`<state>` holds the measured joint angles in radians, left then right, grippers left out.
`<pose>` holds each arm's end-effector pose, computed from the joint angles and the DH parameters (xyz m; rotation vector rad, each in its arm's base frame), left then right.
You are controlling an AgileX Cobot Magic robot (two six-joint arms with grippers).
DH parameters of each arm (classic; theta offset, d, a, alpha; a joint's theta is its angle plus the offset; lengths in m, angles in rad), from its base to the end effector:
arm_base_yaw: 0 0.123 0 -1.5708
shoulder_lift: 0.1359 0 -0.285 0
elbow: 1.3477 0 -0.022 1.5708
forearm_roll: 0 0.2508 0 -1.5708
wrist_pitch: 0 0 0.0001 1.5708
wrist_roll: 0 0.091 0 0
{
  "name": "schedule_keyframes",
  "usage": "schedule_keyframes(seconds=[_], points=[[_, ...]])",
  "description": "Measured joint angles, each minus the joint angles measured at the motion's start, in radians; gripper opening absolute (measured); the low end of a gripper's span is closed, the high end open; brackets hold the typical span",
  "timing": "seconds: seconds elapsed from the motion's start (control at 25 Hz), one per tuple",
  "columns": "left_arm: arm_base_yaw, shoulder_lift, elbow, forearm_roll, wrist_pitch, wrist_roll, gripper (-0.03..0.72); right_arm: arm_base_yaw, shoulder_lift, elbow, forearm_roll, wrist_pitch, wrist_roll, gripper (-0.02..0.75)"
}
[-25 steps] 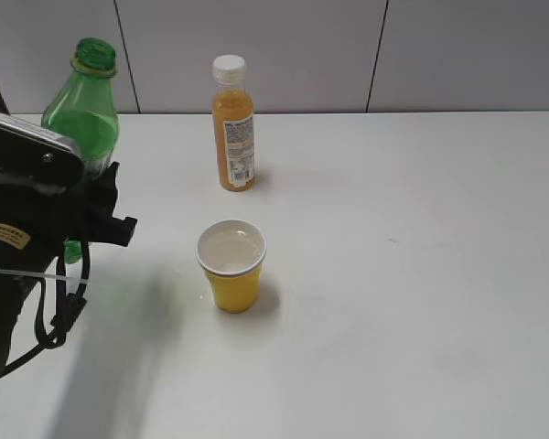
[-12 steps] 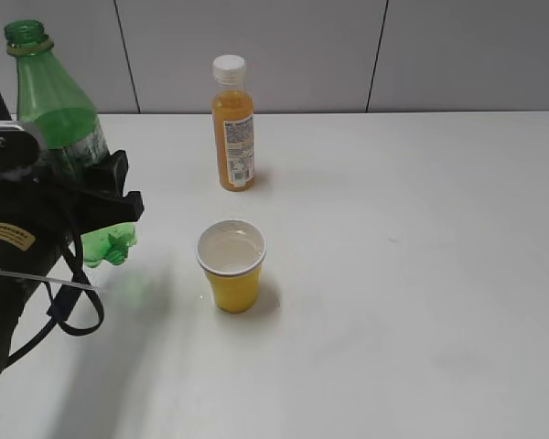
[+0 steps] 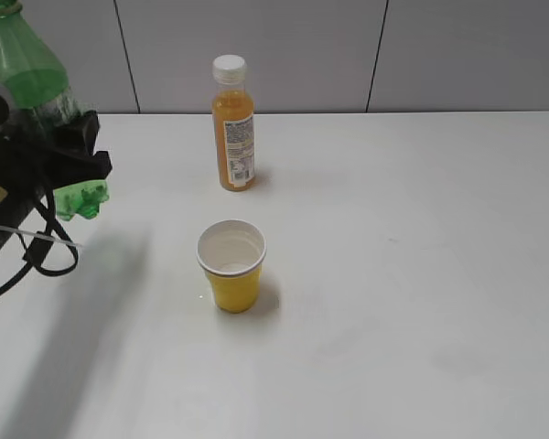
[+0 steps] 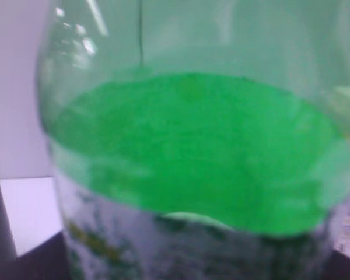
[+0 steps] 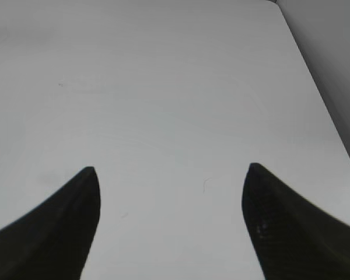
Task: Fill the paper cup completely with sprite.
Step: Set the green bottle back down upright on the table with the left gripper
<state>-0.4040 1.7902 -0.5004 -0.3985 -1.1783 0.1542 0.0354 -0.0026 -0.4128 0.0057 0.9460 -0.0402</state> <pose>0.2839 -0.0859 0.1594 0.0411 1.6207 -0.0177 0.0089 0.0007 0.2618 -0.0757 2.0128 0.0037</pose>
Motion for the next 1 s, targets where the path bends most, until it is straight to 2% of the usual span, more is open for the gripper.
schedule_keyframes(seconds=[0.16, 0.28, 0.68, 1.0], points=[[0.073, 0.074, -0.093, 0.064, -0.001, -0.007, 0.463, 0.0, 0.0, 0.0, 0.0, 0.0, 0.0, 0.585], [0.093, 0.127, -0.182, 0.109, 0.002, -0.013, 0.463, 0.0, 0.0, 0.0, 0.0, 0.0, 0.0, 0.585], [0.095, 0.309, -0.397, 0.163, 0.044, -0.016, 0.46, 0.0, 0.0, 0.0, 0.0, 0.0, 0.0, 0.585], [0.095, 0.402, -0.428, 0.166, 0.052, -0.017, 0.458, 0.0, 0.0, 0.0, 0.0, 0.0, 0.0, 0.585]])
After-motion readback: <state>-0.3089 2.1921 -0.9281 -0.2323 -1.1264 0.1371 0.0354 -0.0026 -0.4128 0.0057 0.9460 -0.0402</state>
